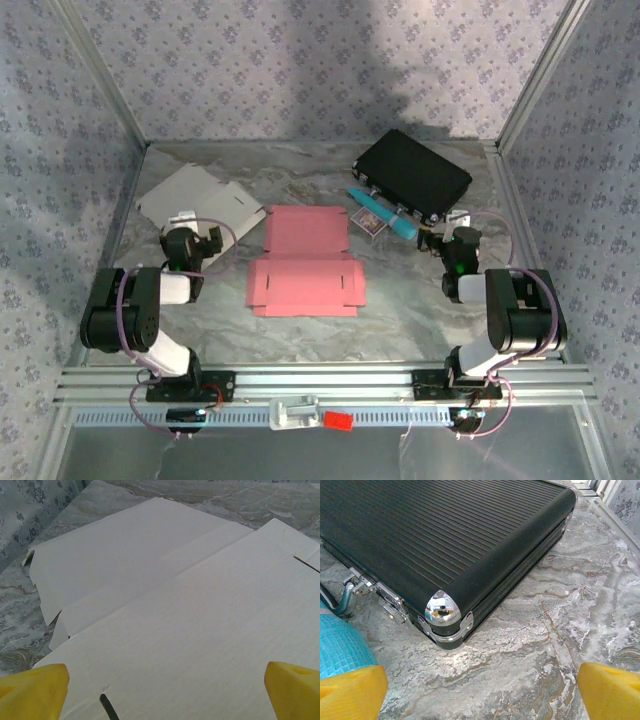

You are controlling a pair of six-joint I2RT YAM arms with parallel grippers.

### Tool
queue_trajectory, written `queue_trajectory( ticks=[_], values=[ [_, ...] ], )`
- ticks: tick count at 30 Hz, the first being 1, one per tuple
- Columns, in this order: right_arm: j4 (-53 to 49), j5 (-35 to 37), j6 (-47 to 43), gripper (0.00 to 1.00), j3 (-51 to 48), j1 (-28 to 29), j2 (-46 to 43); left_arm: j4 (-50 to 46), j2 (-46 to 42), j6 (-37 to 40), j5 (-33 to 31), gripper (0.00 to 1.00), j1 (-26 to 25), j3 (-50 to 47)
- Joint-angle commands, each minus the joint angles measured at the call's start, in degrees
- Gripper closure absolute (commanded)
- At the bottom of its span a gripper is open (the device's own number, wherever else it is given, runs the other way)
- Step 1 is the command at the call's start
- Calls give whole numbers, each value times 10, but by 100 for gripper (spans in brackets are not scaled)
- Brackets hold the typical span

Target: Fold the paper box

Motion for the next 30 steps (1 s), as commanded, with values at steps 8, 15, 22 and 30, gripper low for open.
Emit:
queue_trajectory(
  ticks=[8,15,22,30],
  values=[
    [-1,0,-10,1,10,-1,0,20,-5,6,6,0,4,4],
    [-2,-3,-9,1,11,-2,0,20,-4,5,6,0,4,4],
    [-2,-3,-9,1,11,-2,0,20,-4,6,6,0,4,4],
    [40,95,-10,1,-33,28,-57,-71,-61,41,-22,0,-33,32]
  ],
)
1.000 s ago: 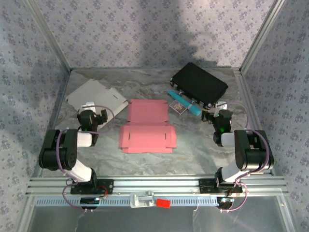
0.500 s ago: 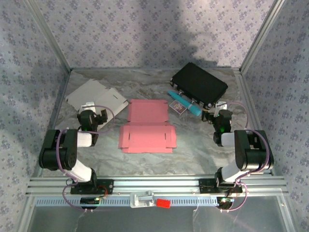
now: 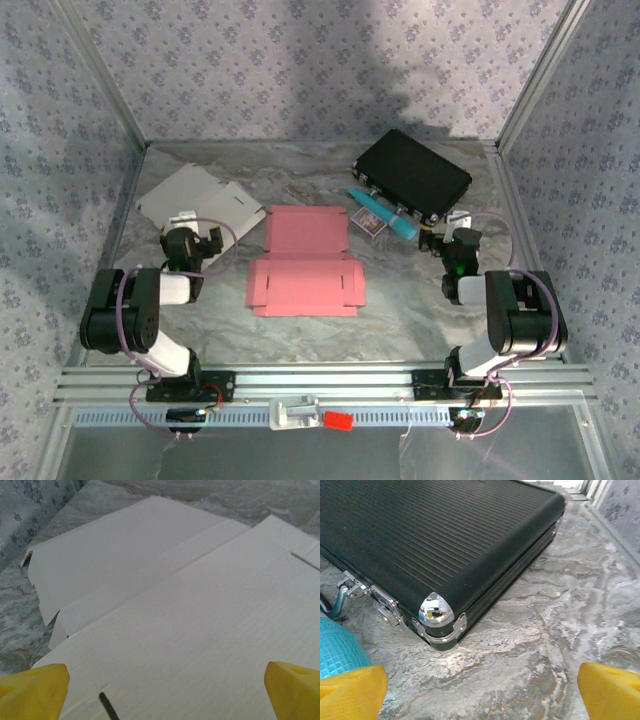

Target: Fold the paper box

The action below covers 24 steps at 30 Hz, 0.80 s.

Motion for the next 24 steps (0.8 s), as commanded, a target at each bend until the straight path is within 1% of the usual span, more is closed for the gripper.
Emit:
queue_trajectory(
  ticks=[1,3,4,6,8,9,10,11,12,13,14,15,16,17,18,19,20,21,22,23,24],
  values=[
    [25,91,-17,1,-23,32,-60,-78,-66,46,-43,0,-43,42],
    [-1,144,-20,1,-23,53,-100,-102,-103,65,-84,0,-72,51],
    [-22,173,-13,1,-22,63,-128,-100,-127,53,-112,0,-86,53],
    [-27,209,-15,1,-16,73,-179,-111,-164,48,-149,0,-112,73],
    [-79,235,-34,1,30,86,-235,-151,-187,51,-199,0,-146,131],
    [-107,245,-42,1,61,91,-256,-178,-191,44,-205,0,-159,167],
    [-144,247,-48,1,104,97,-278,-234,-193,17,-231,0,-171,221],
    [-186,245,-50,1,153,102,-294,-329,-188,-49,-256,0,-175,293],
    [-222,265,-28,1,202,107,-300,-462,-180,-148,-256,0,-169,369],
    [-316,293,70,1,268,110,-302,-657,-161,-267,-206,0,-149,469],
    [-463,272,189,1,348,92,-296,-730,-136,-306,-106,0,-118,529],
    [-592,251,302,1,414,61,-284,-741,-116,-340,5,0,-87,551],
    [-753,217,456,1,486,29,-267,-723,-96,-390,132,0,-49,550],
    [-801,157,501,1,513,-5,-253,-716,-81,-431,203,4,-37,547],
    [-780,21,491,2,513,-52,-241,-736,-66,-456,224,10,-40,548],
    [-770,-55,478,6,519,-77,-227,-774,-55,-464,227,14,-53,554],
    [-808,-59,482,12,537,-67,-215,-818,-48,-464,228,20,-69,557],
    [-854,-44,480,15,547,-38,-210,-850,-47,-466,229,24,-85,549],
    [-875,-46,469,19,547,-5,-211,-865,-58,-470,232,29,-107,524],
    [-880,-65,455,25,534,30,-214,-871,-76,-482,232,32,-131,488],
    [-882,-78,454,29,518,63,-219,-873,-96,-498,231,33,-151,452]
  ],
)
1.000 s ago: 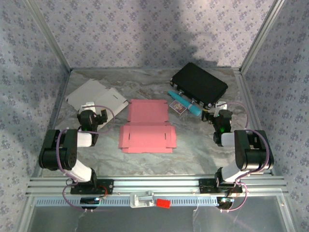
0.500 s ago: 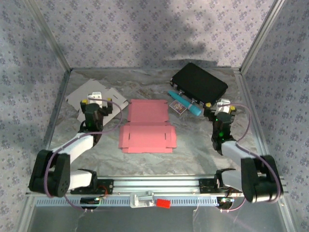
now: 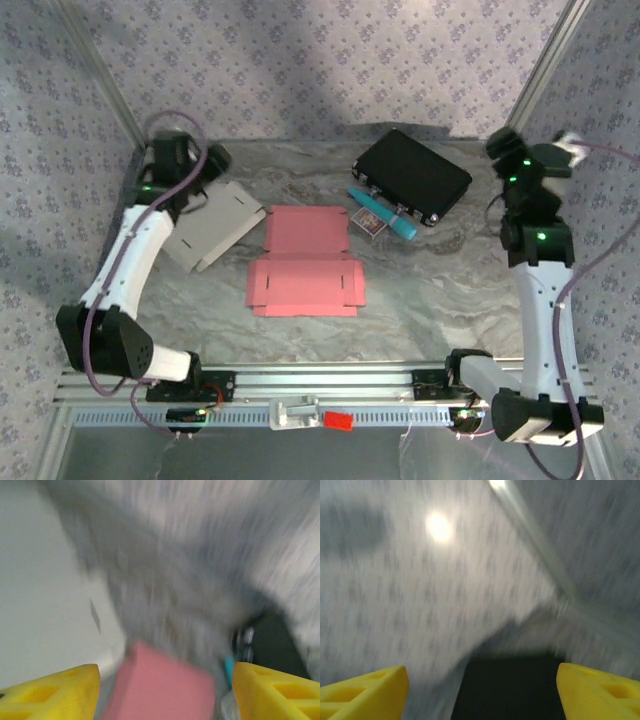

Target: Fold the paper box

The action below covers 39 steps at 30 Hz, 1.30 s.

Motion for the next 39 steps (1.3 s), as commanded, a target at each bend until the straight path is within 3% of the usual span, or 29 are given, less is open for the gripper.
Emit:
queue_trajectory(
  ticks=[1,5,10,15,19,23,33,39],
  values=[
    [-161,-120,52,30,-59,108,15,-148,-54,-108,82,34,-73,-120],
    [-104,-166,96,33,-193,242,9,-72,-167,-226,106,43,-127,-307],
    [-9,-209,132,34,-277,317,47,33,-258,-354,107,45,-143,-466],
    [44,-249,145,35,-291,326,96,130,-296,-444,94,46,-151,-549],
    [82,-272,165,36,-295,325,140,147,-289,-481,77,58,-155,-570],
    [105,-287,172,37,-285,324,178,173,-276,-510,73,59,-162,-586],
    [140,-310,197,39,-290,300,223,199,-260,-553,54,61,-190,-607],
    [158,-320,208,39,-306,302,227,250,-243,-556,20,69,-190,-610]
  ],
)
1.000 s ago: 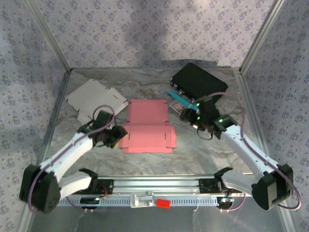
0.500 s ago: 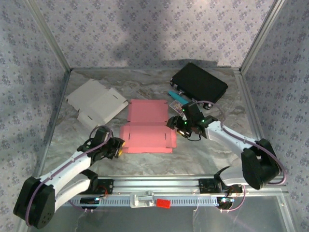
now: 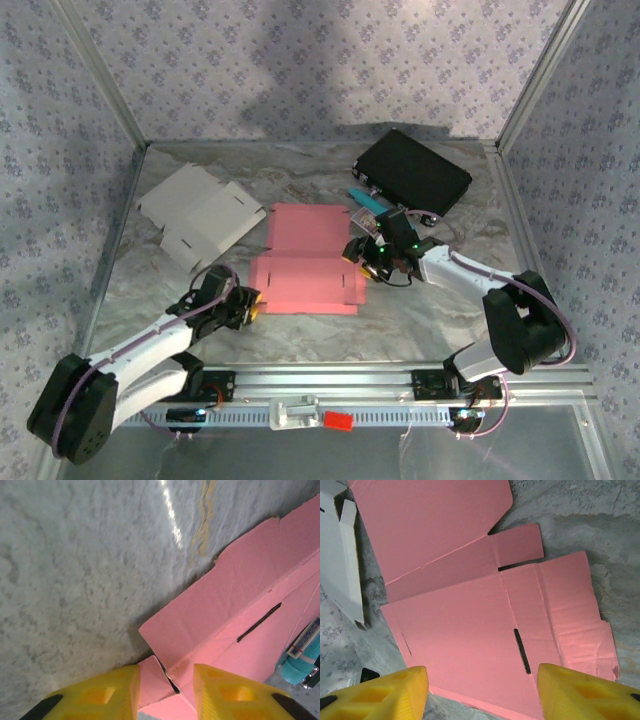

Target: Fold the paper box

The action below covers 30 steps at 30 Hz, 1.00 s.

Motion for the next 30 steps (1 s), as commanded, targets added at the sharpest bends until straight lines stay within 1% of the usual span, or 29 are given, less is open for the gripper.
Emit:
queue_trajectory(
  ticks=[1,4,8,11,15,20,24,30],
  values=[
    [11,-14,17,39,-14,0,8,32,15,-14,-27,71,-4,-2],
    [11,-16,19,40,-19,-1,7,38,20,-8,-20,74,-4,3],
    [11,-18,18,40,-16,-5,8,14,-14,-14,-26,75,-5,4],
    [10,-20,18,40,-12,-6,9,-25,-56,-16,-41,73,-4,7],
    [13,-24,21,40,-8,-5,16,-22,-79,-30,-44,71,-2,-11],
    [17,-31,21,40,5,-4,32,38,-44,-36,-23,68,13,-33],
    [17,-34,18,40,20,-6,48,55,-11,-17,-17,68,25,-24],
    [19,-39,11,41,43,-7,92,85,23,-6,-16,68,27,-20]
  ],
)
